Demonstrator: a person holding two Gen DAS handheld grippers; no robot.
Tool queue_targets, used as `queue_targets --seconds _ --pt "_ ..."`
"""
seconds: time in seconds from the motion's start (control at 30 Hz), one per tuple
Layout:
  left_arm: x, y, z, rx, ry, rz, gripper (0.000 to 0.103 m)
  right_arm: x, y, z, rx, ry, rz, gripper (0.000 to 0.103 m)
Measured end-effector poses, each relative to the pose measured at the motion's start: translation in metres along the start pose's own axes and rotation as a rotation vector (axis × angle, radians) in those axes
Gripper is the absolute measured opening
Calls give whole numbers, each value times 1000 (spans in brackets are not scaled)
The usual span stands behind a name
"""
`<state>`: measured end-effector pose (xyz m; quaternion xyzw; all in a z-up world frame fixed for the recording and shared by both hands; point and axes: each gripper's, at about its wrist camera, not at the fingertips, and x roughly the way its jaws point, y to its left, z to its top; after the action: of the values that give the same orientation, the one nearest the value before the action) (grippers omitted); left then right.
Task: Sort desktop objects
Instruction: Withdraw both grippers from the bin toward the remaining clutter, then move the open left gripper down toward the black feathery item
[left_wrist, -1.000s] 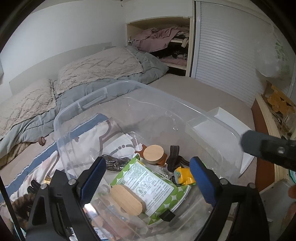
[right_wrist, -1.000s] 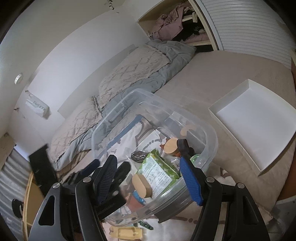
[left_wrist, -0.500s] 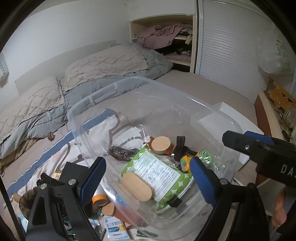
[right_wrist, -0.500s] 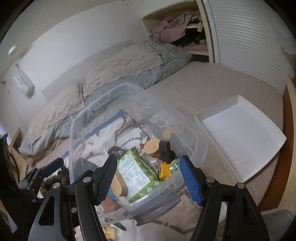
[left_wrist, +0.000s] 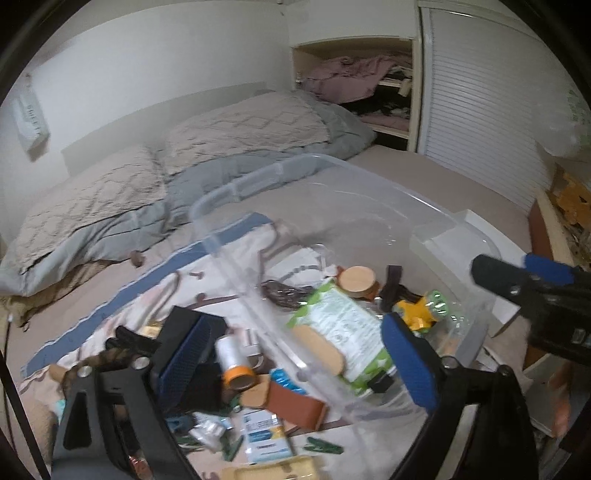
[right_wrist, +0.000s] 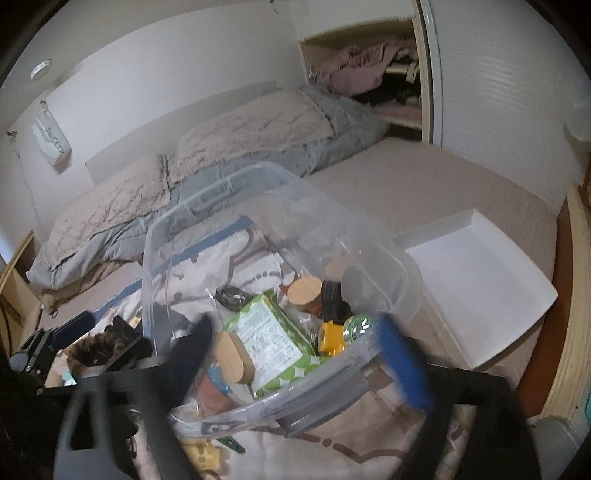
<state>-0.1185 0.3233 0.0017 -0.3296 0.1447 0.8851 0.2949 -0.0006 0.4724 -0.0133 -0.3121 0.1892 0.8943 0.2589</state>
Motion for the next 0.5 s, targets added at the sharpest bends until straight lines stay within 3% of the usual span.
queue_targets --seconds 0.27,0.5 --pt "-28 35 -10 -81 -20 19 103 -12 16 -4 -54 -88 -2 103" --pt "-58 69 -30 -125 -53 104 103 -10 45 -16 -146 -99 59 103"
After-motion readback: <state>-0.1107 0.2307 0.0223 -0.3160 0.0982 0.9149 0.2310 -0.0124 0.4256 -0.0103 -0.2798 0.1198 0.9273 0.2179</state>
